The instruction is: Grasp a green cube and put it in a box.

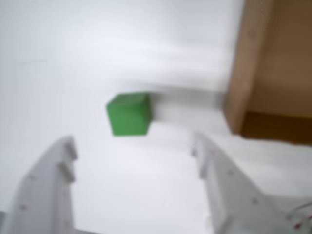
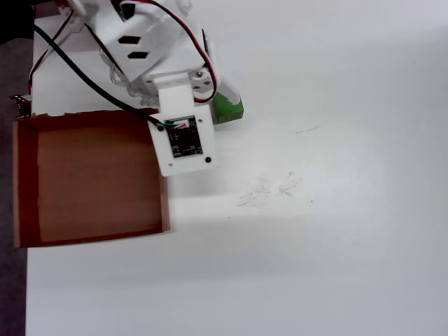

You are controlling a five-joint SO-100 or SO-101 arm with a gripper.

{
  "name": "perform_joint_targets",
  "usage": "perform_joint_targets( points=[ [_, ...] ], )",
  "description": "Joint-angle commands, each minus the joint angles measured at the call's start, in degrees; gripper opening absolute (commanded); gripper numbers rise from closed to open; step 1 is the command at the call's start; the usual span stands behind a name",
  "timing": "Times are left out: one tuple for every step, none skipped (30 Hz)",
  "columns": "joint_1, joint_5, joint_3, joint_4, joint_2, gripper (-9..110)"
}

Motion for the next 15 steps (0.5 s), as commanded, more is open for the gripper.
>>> perform_joint_targets(
  points=[
    [-2.0,0.5,-1.1,-3.3,-1.6,33],
    [-2.5,0.6,-0.7,-4.2,-2.5,33],
    [-2.8,0.6,-0.1,-5.3,-3.4,33],
    [-3.2,0.6,0.4,-6.0,-4.2,33],
    [-3.5,0.6,1.1,-7.0,-4.9,34],
    [-3.9,0.6,1.8,-8.3,-5.6,34],
    [-4.0,0.6,2.5,-9.7,-6.3,34],
    [-4.4,0.6,3.2,-11.0,-6.9,34],
    [-4.7,0.6,4.0,-12.1,-7.4,34],
    [-5.3,0.6,5.0,-13.3,-7.6,34],
    [-5.6,0.6,5.8,-14.2,-8.0,34],
    [-5.9,0.6,6.2,-14.9,-8.5,34],
    [-6.2,0.6,6.5,-15.6,-9.0,33],
    [-6.3,0.6,6.9,-16.2,-9.3,33],
    [-6.7,0.6,7.6,-16.9,-9.6,33]
  ],
)
